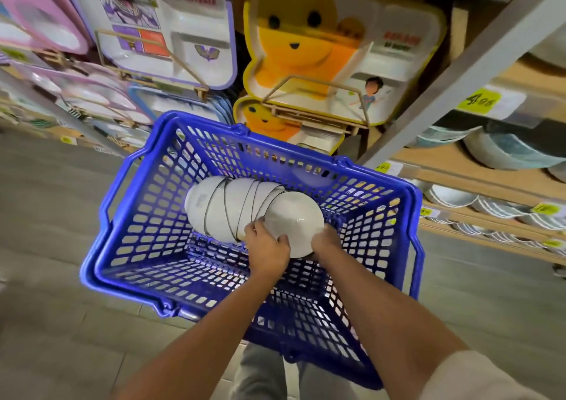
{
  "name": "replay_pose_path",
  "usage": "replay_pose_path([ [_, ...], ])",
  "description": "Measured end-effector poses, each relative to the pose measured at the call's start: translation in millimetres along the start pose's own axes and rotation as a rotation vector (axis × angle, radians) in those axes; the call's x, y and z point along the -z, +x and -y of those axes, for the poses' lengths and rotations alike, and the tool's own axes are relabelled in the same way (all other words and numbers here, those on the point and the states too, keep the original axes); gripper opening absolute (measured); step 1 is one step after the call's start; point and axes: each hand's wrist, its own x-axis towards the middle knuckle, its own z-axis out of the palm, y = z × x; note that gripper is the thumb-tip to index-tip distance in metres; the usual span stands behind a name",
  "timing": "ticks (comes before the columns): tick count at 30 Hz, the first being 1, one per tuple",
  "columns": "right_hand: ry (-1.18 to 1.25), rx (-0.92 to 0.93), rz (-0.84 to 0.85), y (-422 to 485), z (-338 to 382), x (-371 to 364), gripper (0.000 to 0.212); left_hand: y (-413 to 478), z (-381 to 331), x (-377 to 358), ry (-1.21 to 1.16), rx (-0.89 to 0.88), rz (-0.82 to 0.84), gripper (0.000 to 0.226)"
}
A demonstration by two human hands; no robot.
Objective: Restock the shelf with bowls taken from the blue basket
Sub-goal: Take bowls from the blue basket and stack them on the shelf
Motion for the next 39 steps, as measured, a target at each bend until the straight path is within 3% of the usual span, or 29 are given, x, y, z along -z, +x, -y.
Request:
replay_pose_path([
  [2,0.056,-0.023,0.021,-6.5,3.6,11.3,0.037,-1.5,-2.0,5.3,-0.029,0.014,0.013,0.060],
  [6,0.395,-0.127,0.173,-32.0,17.8,41.8,0.027,-6.5,-9.9,19.3,-0.150,-0.010,0.045,0.057],
  [12,0.436,-0.094,0.306,-83.6,35.3,83.6,0.028,-30.2,-39.4,39.8,-0.440,-0.126,0.171,0.067],
  [16,0.462,-0.022,0.410,-123.7,52.0,107.7,0.031,-46.7,-63.8,55.9,-0.544,-0.223,0.093,0.072],
  [21,0.517,0.107,0.394,-171.1,72.3,136.1,0.034,-56.1,-99.2,84.3,-0.681,-0.312,-0.018,0.062],
  [26,0.478,0.247,0.380,-214.8,86.1,164.5,0.037,-62.8,-135.6,112.3,-0.898,-0.205,-0.086,0.056],
  [30,0.424,0.375,0.324,-243.9,94.5,188.0,0.040,-75.7,-171.4,140.6,-0.987,-0.289,-0.085,0.052],
  [33,0.542,0.461,0.259,-256.2,102.1,207.9,0.049,-91.8,-197.2,162.7,-0.984,-0.337,-0.065,0.056],
  [39,0.835,0.866,0.202,-290.6,113.0,265.0,0.037,-153.2,-248.5,178.9,-1.036,-0.476,0.050,0.057],
])
